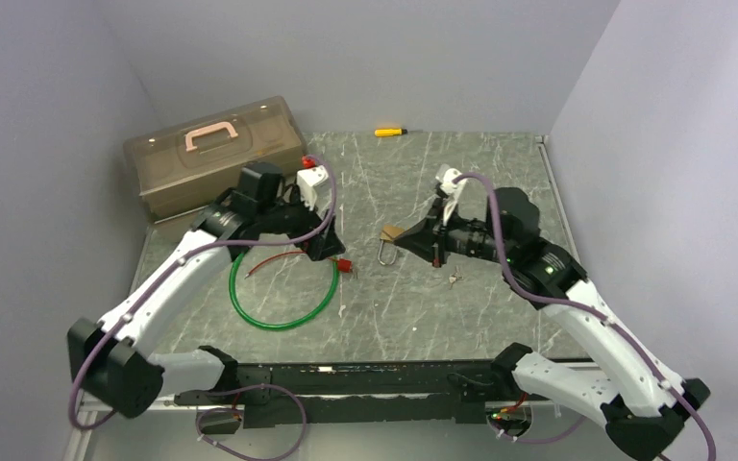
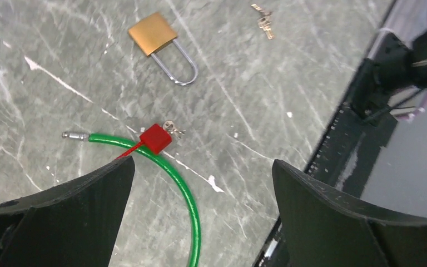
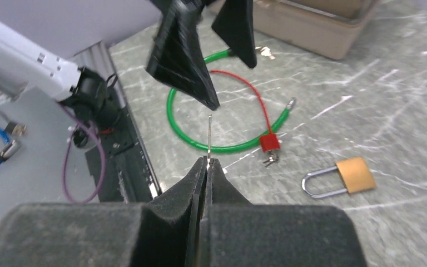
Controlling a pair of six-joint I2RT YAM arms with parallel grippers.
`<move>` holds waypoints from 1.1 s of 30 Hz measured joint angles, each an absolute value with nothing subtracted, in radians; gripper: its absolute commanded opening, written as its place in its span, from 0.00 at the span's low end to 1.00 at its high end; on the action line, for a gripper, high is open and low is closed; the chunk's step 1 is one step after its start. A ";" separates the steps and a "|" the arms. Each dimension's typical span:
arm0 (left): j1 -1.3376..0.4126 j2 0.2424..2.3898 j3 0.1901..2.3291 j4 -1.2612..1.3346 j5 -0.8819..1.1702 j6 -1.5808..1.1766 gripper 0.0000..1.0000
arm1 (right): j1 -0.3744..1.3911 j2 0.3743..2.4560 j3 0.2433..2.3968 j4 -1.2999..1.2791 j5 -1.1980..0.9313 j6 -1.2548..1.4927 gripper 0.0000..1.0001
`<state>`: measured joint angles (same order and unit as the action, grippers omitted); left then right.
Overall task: Unlock with the key
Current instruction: Move the lock to the center of the board.
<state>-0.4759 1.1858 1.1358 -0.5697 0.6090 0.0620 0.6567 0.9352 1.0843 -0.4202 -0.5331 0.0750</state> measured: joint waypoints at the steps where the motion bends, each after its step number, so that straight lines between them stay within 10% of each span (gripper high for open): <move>1: -0.483 1.221 1.134 -0.553 0.578 0.048 0.99 | 0.653 0.909 1.082 -0.425 -0.504 0.090 0.00; 17: -0.661 2.027 1.616 -0.550 0.251 -0.049 0.99 | 0.642 0.669 1.170 -0.512 -0.211 0.161 0.00; 33: -0.743 2.141 1.702 -0.503 0.110 -0.100 0.99 | 0.642 0.760 1.209 -0.518 -0.226 0.131 0.00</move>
